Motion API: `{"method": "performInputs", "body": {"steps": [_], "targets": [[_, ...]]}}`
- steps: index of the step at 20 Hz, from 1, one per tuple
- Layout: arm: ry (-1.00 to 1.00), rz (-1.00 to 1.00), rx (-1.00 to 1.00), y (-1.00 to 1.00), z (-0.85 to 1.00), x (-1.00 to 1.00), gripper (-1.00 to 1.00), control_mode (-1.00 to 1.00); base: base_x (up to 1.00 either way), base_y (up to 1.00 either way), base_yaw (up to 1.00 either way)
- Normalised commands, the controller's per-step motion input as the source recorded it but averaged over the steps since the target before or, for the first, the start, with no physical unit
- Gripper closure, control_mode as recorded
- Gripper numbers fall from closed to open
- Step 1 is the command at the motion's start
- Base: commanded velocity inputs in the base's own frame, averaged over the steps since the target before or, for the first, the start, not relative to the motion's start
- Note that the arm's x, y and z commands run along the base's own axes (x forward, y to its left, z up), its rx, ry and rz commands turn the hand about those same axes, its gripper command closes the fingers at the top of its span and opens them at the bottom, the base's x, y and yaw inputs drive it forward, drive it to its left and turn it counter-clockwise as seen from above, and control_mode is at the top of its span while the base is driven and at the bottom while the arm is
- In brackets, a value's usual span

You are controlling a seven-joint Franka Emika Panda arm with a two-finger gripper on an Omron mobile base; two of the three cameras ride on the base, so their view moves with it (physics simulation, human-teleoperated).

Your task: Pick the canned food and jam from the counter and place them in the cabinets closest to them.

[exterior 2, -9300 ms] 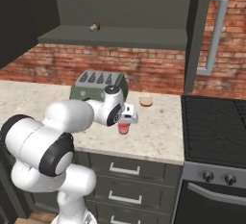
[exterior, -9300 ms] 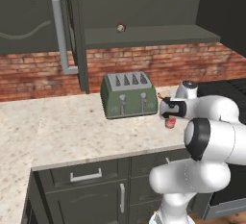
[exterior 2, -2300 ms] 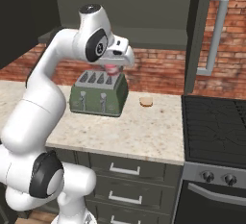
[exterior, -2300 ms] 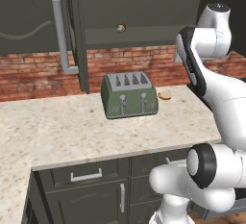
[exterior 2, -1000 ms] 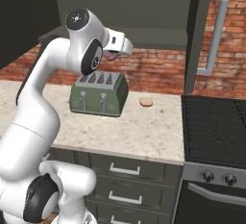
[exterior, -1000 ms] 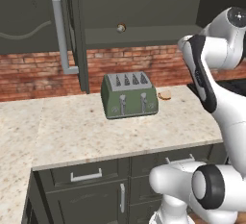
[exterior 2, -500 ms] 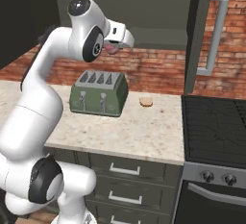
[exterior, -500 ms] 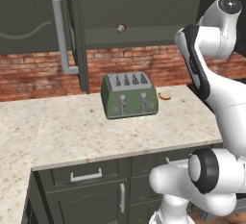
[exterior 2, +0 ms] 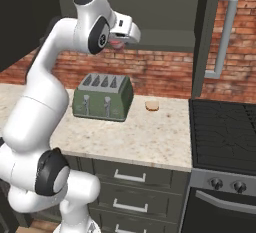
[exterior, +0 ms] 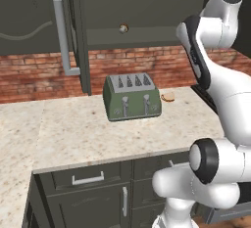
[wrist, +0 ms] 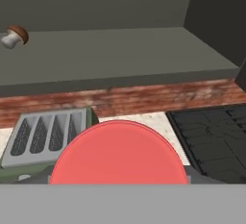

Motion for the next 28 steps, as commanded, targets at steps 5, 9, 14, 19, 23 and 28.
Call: {"method": "performInputs", "body": {"steps": [5, 9, 14, 19, 23, 28], "targets": [[0.02, 0.00, 0.00, 0.00, 0.00, 0.39, 1.00, -1.00, 0.00, 0.00, 0.00], [0.02, 0.00, 0.00, 0.00, -0.01, 0.41, 1.00, -1.00, 0.00, 0.00, 0.00], [0.00, 0.00, 0.00, 0.00, -0.12, 0.37, 1.00, -1.00, 0.00, 0.00, 0.00], [0.00, 0.00, 0.00, 0.00, -0.09, 0.37, 1.00, -1.00, 0.00, 0.00, 0.00], [0.00, 0.00, 0.00, 0.00, -0.05, 0.45, 1.00, -1.00, 0.00, 0.00, 0.00], [0.00, 0.00, 0.00, 0.00, -0.01, 0.46, 1.00, -1.00, 0.00, 0.00, 0.00]]}}
